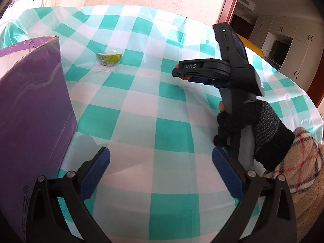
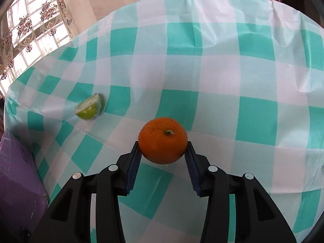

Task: Organize fruits
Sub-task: 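Grasp the last tangerine with the right gripper while the left gripper grasps the wrapped green cut half, then carry the tangerine and green cut half in both grippers over the box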

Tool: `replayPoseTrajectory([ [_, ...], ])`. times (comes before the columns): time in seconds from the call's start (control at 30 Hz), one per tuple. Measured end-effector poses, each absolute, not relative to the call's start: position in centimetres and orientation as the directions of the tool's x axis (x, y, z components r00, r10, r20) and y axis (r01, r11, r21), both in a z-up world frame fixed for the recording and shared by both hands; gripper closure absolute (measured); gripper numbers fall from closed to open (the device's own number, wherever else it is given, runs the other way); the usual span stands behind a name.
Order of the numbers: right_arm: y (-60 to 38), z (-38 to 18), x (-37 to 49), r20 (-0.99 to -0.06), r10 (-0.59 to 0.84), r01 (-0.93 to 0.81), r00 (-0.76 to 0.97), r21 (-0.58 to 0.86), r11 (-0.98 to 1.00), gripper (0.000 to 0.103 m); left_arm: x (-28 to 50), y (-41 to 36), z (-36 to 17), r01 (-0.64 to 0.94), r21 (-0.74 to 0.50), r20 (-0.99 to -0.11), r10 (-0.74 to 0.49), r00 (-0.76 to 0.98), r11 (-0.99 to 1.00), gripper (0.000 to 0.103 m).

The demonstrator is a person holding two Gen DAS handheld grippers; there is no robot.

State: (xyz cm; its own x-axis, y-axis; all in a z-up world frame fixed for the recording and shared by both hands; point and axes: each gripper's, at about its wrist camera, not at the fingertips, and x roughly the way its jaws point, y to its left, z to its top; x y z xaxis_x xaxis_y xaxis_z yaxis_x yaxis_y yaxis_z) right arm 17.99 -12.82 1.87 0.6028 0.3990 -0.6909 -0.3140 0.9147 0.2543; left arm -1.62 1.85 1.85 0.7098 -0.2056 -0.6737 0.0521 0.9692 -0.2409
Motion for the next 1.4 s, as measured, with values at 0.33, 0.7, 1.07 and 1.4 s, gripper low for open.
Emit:
replayPoseTrajectory([
  [0.33, -19.4, 2.0, 15.5, -0.606, 0.467, -0.235, 0.643, 0.424, 0.874, 0.059, 6.0, 0.7, 1.8, -0.172, -0.233, -0.725, -0.053, 0.687, 0.957, 0.002],
  [0.7, -18.8, 1.5, 15.4, -0.62, 0.47, -0.259, 0.628, 0.403, 0.878, 0.059, 19.3, 5.9, 1.4, -0.399, -0.224, -0.753, 0.102, 0.65, 0.889, 0.002],
  [1.07, -18.1, 1.3, 15.8, -0.636, 0.476, -0.268, 0.607, 0.4, 0.876, 0.059, 26.1, 10.2, 0.9, -0.503, -0.135, -0.791, 0.213, 0.574, 0.854, 0.017],
  [1.4, -18.2, 1.1, 15.9, -0.645, 0.466, -0.249, 0.605, 0.403, 0.881, 0.059, 23.0, 8.3, 2.4, -0.425, -0.173, -0.723, 0.179, 0.667, 0.888, 0.044],
])
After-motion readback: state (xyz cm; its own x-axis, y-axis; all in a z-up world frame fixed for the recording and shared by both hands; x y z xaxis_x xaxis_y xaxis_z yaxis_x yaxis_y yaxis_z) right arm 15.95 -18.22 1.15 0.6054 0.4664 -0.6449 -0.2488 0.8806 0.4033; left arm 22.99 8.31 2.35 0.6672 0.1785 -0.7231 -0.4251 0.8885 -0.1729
